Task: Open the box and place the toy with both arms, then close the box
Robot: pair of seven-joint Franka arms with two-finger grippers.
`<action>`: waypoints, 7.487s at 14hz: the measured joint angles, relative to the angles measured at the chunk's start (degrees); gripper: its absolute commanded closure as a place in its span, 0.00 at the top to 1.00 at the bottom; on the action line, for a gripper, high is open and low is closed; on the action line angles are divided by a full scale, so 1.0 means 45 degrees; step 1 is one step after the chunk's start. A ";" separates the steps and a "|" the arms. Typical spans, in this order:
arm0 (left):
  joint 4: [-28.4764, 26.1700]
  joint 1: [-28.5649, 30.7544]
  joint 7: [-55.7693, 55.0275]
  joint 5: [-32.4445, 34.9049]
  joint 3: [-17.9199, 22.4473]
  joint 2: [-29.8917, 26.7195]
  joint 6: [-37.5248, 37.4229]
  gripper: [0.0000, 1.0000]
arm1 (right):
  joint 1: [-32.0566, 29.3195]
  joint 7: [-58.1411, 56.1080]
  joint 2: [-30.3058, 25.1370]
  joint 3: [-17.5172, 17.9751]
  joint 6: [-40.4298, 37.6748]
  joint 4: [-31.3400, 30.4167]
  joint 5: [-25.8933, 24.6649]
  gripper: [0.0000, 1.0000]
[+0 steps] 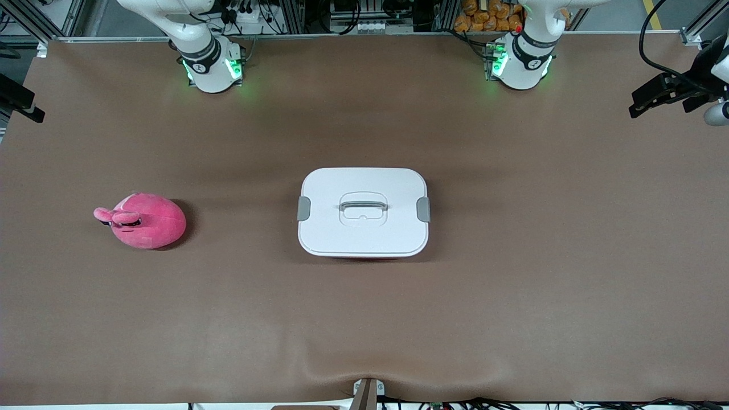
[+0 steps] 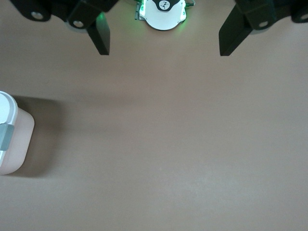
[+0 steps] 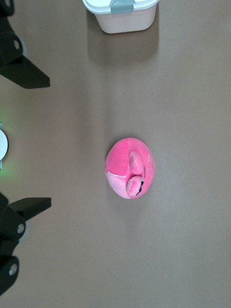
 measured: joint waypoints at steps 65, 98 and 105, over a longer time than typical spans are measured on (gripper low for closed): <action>-0.0003 -0.0435 -1.3241 -0.0657 -0.2697 0.2437 0.1857 1.00 | 0.0009 0.0039 0.0298 0.0134 0.0329 -0.0005 -0.0249 1.00; -0.0145 -0.2671 -1.9860 0.0149 -0.2764 0.4754 0.3527 1.00 | 0.0023 0.0103 0.0758 0.0172 0.0349 0.0040 -0.0188 1.00; 0.0192 -0.4071 -2.2771 0.0262 -0.2770 0.5948 0.4435 1.00 | 0.0024 0.0103 0.0758 0.0175 0.0349 0.0041 -0.0187 1.00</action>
